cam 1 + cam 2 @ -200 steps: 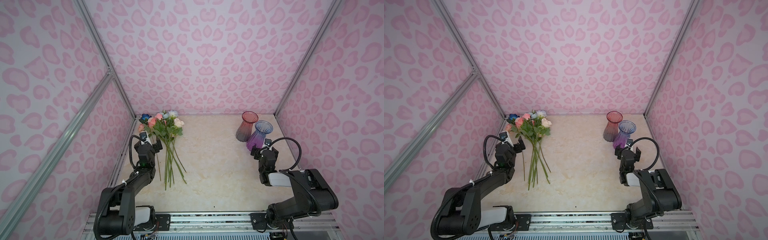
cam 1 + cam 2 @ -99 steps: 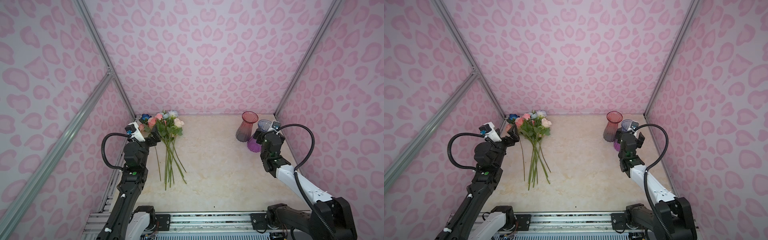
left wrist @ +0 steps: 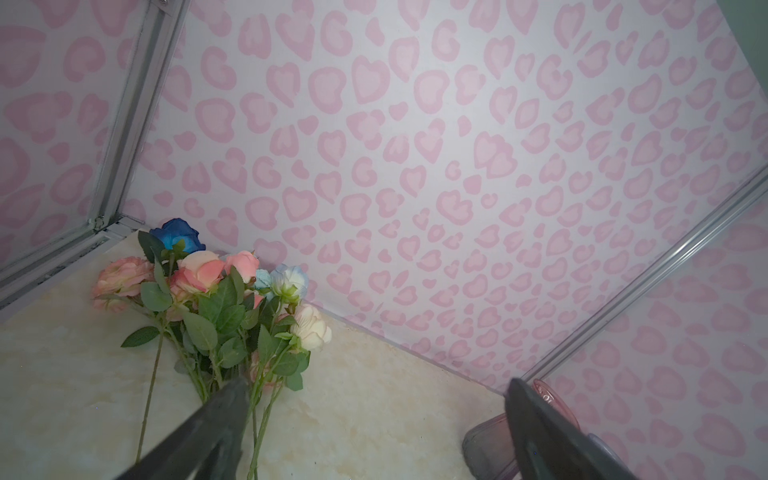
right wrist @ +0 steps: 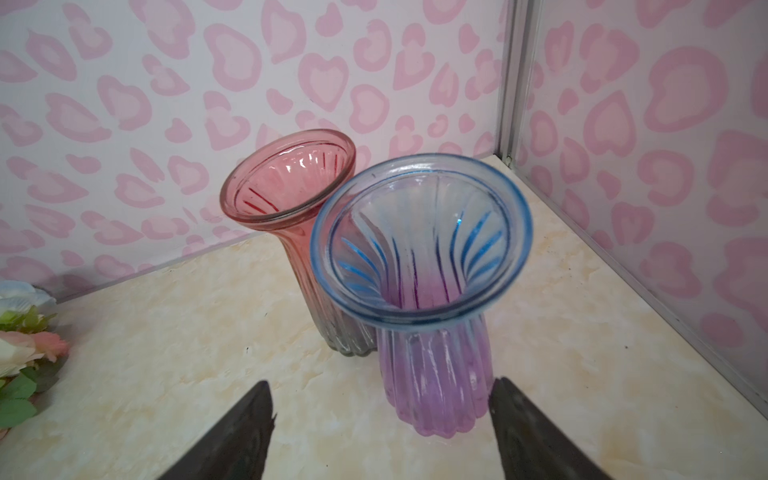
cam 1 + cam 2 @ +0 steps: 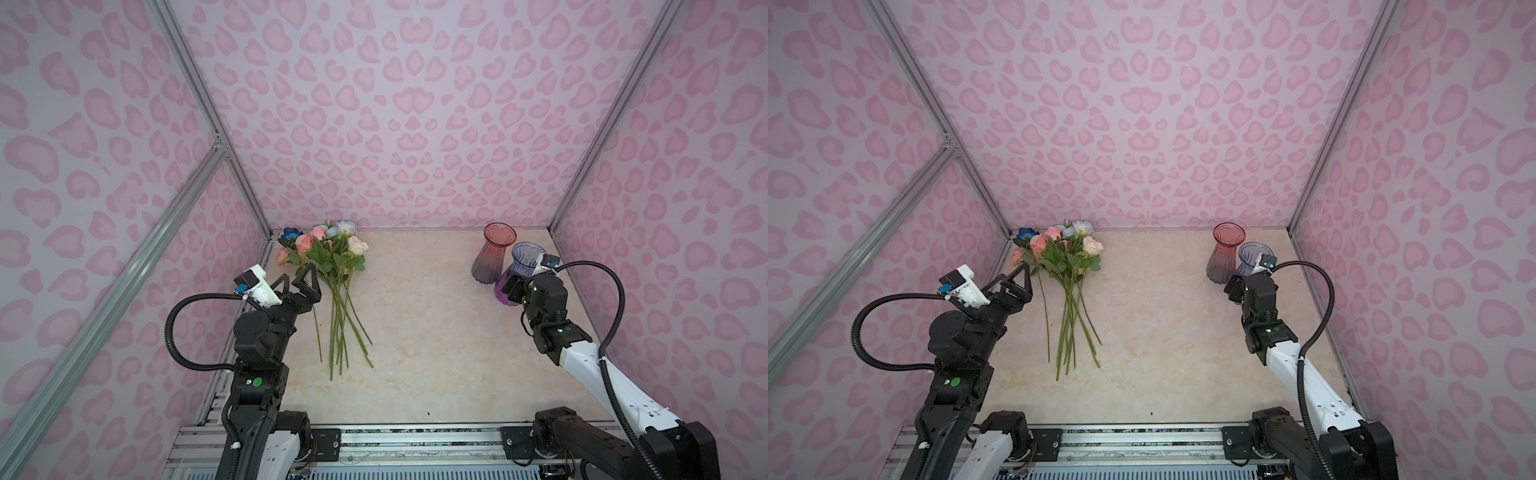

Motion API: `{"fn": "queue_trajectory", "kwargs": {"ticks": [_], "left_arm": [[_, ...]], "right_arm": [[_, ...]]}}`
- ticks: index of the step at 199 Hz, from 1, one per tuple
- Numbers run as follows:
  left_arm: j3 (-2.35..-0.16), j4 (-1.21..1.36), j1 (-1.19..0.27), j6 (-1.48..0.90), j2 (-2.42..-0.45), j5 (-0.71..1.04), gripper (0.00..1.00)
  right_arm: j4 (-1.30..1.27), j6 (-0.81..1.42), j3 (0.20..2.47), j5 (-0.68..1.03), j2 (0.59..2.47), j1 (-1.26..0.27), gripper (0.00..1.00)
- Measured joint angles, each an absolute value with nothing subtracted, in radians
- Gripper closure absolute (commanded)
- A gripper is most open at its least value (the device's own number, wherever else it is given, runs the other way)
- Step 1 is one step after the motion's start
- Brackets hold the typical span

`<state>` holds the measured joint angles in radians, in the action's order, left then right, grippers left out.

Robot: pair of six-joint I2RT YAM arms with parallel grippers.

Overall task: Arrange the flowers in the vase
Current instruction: 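Lower the right gripper onto the blue-purple vase rim and grasp it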

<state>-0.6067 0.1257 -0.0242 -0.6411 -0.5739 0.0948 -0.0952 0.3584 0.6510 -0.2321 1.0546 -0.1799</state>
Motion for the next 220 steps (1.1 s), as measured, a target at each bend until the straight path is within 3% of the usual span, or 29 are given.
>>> {"fn": "queue_trajectory", "kwargs": {"ticks": [38,86,107,139,166,220], "left_arm": [[-0.606,0.067,-0.024,-0.652,-0.547,0.101,0.00],[-0.651,-0.017,-0.025,-0.654,-0.587,0.194,0.13],[-0.664,-0.047,-0.025,-0.661,-0.609,0.223,0.20],[-0.670,-0.082,-0.025,-0.672,-0.642,0.251,0.20],[-0.671,-0.094,-0.025,-0.681,-0.667,0.280,0.20],[-0.701,-0.132,-0.025,-0.686,-0.715,0.292,0.21]], "right_arm": [[0.073,0.367,0.713,-0.270,0.990,-0.221,0.23],[0.250,0.360,0.902,-0.385,0.975,-0.243,0.25],[0.313,0.348,1.038,-0.384,1.045,-0.177,0.23],[0.388,0.308,1.241,-0.285,1.194,-0.044,0.12],[0.463,0.256,1.373,-0.195,1.322,-0.001,0.11],[0.575,0.273,1.470,-0.115,1.466,0.124,0.27]]}}
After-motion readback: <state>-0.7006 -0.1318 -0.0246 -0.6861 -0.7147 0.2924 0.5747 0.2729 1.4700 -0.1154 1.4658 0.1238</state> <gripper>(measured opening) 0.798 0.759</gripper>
